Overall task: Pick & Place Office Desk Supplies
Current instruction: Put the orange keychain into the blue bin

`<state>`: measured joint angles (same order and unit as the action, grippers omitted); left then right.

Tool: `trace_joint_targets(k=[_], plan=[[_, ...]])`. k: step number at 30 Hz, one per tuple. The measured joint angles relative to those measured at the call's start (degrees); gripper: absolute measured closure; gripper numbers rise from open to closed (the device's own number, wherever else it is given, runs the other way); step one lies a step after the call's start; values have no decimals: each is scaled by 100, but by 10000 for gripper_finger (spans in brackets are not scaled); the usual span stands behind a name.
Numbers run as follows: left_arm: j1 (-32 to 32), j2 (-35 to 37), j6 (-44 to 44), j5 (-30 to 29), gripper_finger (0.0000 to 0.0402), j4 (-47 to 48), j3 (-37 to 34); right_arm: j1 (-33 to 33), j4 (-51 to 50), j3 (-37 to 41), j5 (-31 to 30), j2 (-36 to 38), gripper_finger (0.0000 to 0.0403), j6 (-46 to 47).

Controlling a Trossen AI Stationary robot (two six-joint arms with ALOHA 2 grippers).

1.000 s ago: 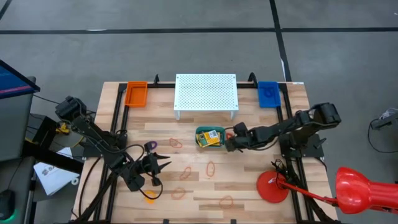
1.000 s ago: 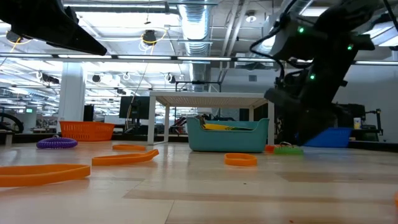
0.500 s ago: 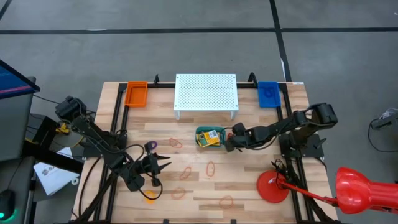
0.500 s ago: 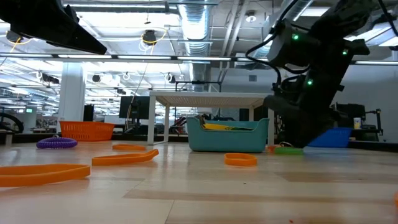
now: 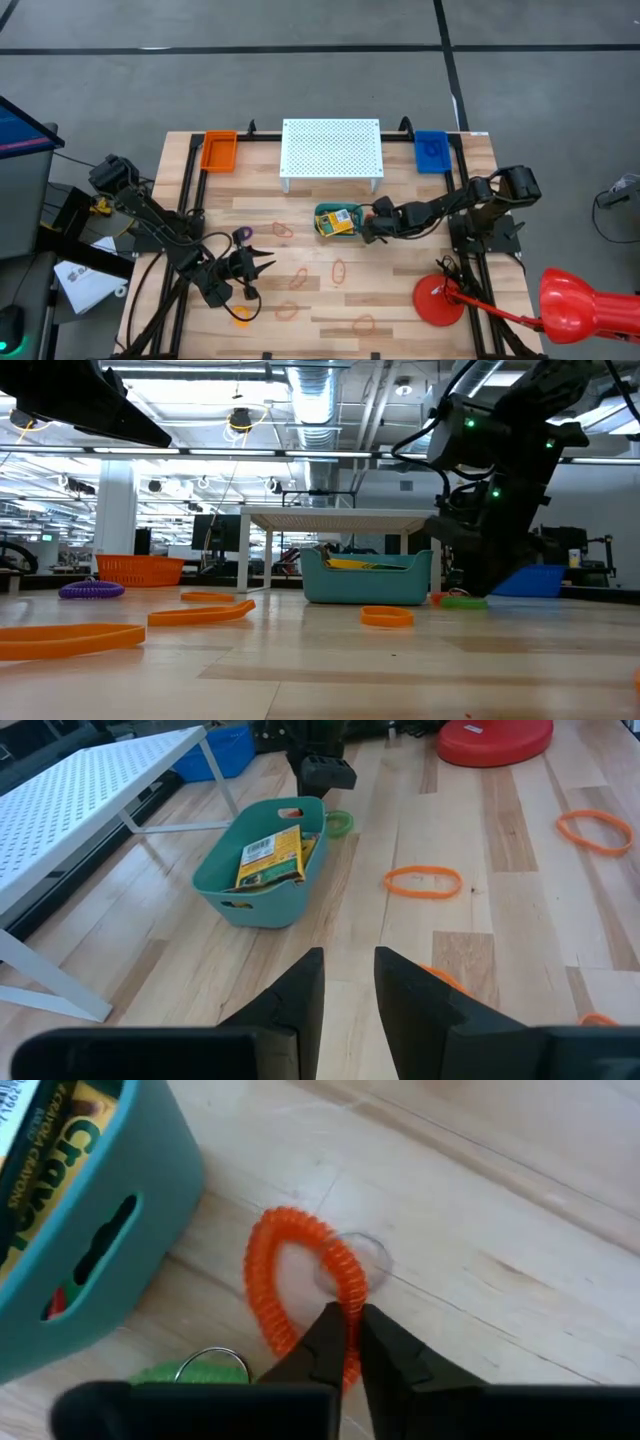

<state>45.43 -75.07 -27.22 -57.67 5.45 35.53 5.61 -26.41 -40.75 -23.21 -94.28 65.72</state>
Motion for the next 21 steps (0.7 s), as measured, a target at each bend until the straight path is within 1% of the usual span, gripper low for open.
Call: trace_joint_targets(k=[5, 8, 12, 18, 21], plan=[[0, 0, -2, 0, 316, 0, 0, 123, -198, -7, -72, 12, 391, 166], [0, -1, -2, -3, 316, 0, 0, 328, -528, 28, -152, 225, 397, 328], [0, 0, -2, -20, 316, 2, 0, 690, -1023, 58, -121, 720, 399, 775], [-2, 0, -2, -22, 316, 4, 0, 1349, -1866, 42, -623, 1542, 401, 1772], [-2, 0, 26, -20, 316, 4, 0, 1496, -2528, 42, -942, 1932, 401, 2195]])
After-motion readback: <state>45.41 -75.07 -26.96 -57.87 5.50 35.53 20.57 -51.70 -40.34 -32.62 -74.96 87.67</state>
